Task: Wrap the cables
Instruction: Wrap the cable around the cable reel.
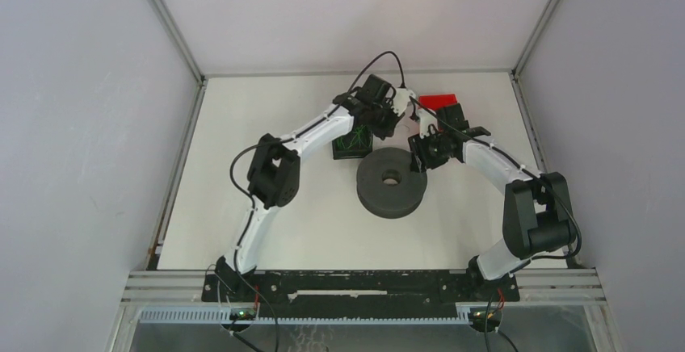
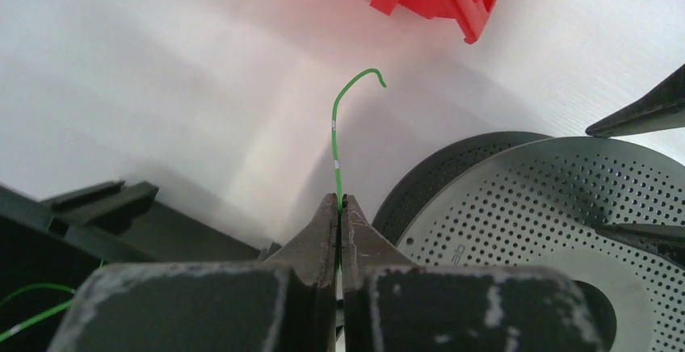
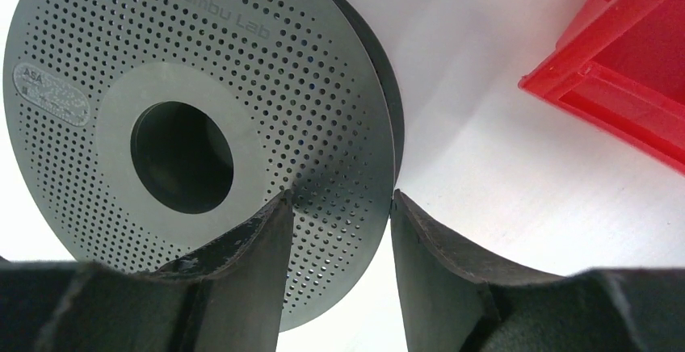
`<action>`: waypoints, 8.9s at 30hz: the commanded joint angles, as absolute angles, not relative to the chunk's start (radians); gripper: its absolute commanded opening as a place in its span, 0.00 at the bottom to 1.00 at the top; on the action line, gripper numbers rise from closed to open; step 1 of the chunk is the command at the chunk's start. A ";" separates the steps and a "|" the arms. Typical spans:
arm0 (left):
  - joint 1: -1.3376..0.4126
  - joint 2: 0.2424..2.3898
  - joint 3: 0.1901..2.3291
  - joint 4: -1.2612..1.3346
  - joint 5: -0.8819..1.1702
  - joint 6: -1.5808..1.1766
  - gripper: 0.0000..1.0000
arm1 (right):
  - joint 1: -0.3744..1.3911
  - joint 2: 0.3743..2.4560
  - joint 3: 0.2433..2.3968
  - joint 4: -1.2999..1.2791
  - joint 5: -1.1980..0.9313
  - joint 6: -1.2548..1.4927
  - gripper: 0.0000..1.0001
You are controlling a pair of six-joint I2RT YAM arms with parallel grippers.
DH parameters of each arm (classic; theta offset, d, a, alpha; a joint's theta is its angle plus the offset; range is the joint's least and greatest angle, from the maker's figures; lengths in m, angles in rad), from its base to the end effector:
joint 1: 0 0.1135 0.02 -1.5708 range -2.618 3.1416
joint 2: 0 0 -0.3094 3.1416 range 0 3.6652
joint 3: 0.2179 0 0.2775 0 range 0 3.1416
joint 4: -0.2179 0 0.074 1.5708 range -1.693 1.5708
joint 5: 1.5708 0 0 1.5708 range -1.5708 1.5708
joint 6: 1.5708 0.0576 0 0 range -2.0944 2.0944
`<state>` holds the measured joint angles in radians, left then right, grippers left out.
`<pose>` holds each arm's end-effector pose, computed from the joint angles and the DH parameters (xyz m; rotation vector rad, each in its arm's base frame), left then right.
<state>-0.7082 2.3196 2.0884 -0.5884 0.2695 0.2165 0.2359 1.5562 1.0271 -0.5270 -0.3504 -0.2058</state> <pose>0.4431 -0.3997 0.2418 1.1954 2.1085 -0.5506 0.3286 0.0993 0.2264 -0.6865 2.5058 0.4696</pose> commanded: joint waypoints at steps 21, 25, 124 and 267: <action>-0.749 2.380 2.203 -0.604 0.498 0.318 0.00 | -0.008 1.549 1.029 -0.168 -0.840 -0.391 0.56; -0.736 2.380 2.205 -0.602 0.571 0.299 0.00 | -0.020 1.578 1.008 -0.116 -0.923 -0.447 0.56; -0.470 1.845 1.038 0.135 0.441 -0.289 0.53 | 0.124 1.364 0.920 -0.437 -0.598 -0.209 0.57; -0.641 2.135 1.863 -0.478 0.509 0.188 0.00 | 0.089 1.399 0.950 -0.314 -0.651 -0.283 0.52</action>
<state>-0.6308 2.0911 1.7557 -0.4393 0.4397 0.1452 0.1165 1.4067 0.9119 -0.4599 -0.5724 -0.2604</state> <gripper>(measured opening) 0.012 0.510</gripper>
